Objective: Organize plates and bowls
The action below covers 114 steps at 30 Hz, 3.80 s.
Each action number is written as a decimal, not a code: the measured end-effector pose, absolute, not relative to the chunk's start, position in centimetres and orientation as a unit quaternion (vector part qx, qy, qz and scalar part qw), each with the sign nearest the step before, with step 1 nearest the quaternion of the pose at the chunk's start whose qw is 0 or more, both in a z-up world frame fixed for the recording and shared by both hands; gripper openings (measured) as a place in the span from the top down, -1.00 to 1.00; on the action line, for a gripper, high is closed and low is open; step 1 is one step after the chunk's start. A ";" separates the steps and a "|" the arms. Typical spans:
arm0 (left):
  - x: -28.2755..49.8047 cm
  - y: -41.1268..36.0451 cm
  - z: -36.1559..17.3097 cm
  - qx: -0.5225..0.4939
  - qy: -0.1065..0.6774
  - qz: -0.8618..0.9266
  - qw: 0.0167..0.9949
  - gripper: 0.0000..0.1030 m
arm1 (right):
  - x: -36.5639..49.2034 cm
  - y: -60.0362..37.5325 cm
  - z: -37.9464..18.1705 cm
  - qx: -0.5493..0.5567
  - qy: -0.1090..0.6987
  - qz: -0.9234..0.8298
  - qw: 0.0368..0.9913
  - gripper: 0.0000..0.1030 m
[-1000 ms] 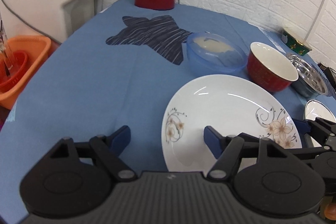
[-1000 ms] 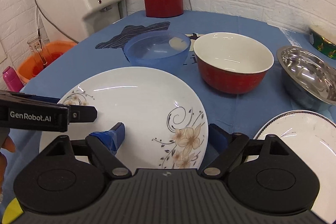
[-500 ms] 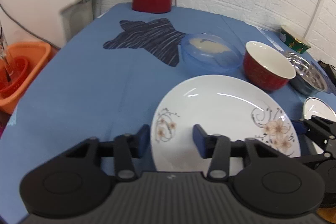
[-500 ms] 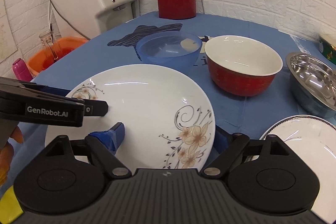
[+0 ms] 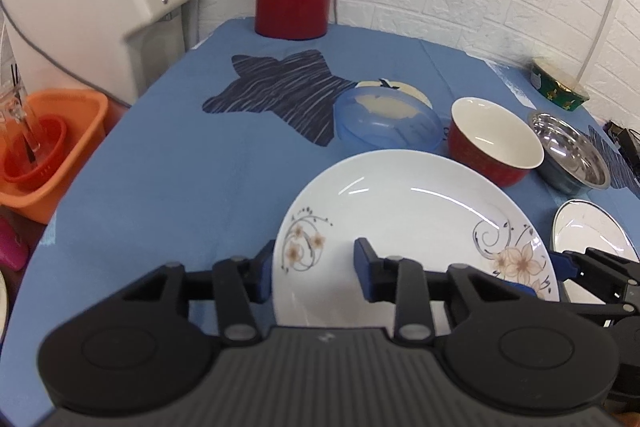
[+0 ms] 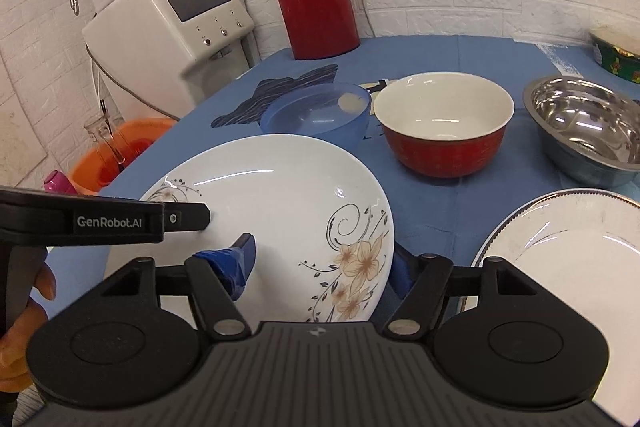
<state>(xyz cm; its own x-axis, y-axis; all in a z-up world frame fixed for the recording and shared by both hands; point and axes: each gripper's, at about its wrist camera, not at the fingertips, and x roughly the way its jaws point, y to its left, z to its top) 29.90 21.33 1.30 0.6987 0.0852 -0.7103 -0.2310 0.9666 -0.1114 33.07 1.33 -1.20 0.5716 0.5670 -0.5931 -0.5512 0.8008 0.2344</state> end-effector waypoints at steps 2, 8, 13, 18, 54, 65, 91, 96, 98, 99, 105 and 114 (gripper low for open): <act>28.9 21.2 1.7 -0.100 0.377 0.083 0.917 0.37 | 32.3 1.1 -0.7 0.018 0.339 0.318 0.885 -0.08; 24.7 19.9 3.0 -0.094 0.363 0.063 0.925 0.38 | 28.2 0.1 0.9 0.016 0.324 0.310 0.894 -0.12; 20.8 18.9 2.5 -0.099 0.365 0.039 0.925 0.37 | 24.4 -1.4 1.4 0.035 0.325 0.290 0.899 -0.13; 17.1 18.2 1.4 -0.103 0.370 0.027 0.923 0.37 | 20.4 -2.3 1.1 0.047 0.323 0.269 0.906 -0.13; 14.1 17.6 1.6 -0.044 0.300 0.007 0.953 -0.20 | 16.7 -5.0 -0.5 0.092 0.277 0.230 0.928 -0.13; 15.7 16.9 1.0 -0.061 0.322 0.022 0.944 -0.25 | 17.1 -7.2 -1.3 0.127 0.299 0.214 0.921 -0.14; 27.9 10.1 3.5 -0.067 0.395 -0.129 0.907 -0.35 | 27.4 -18.8 0.8 0.096 0.327 0.106 0.934 -0.16; 32.7 8.1 2.3 -0.078 0.424 -0.142 0.891 -0.35 | 30.9 -18.6 0.1 0.087 0.342 0.104 0.930 -0.16; 34.9 7.5 1.0 -0.088 0.451 -0.144 0.876 -0.35 | 32.5 -18.0 -0.4 0.071 0.353 0.106 0.927 -0.17; 35.9 7.3 0.4 -0.096 0.467 -0.139 0.868 -0.35 | 33.2 -17.7 -0.8 0.060 0.360 0.103 0.925 -0.17; 38.5 6.0 -1.4 -0.102 0.488 -0.120 0.859 -0.35 | 35.3 -16.6 -2.3 0.016 0.378 0.097 0.921 -0.17; 38.4 5.1 -1.6 -0.080 0.474 -0.110 0.870 -0.35 | 34.6 -14.6 -2.5 -0.018 0.375 0.134 0.917 -0.23</act>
<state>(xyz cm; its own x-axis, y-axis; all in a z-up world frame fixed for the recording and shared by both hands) 38.39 5.10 -1.59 0.5256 -0.2669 -0.8078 0.1151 0.9631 -0.2433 34.64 -14.56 -2.54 0.6832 0.2314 -0.6926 -0.2588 0.9636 0.0667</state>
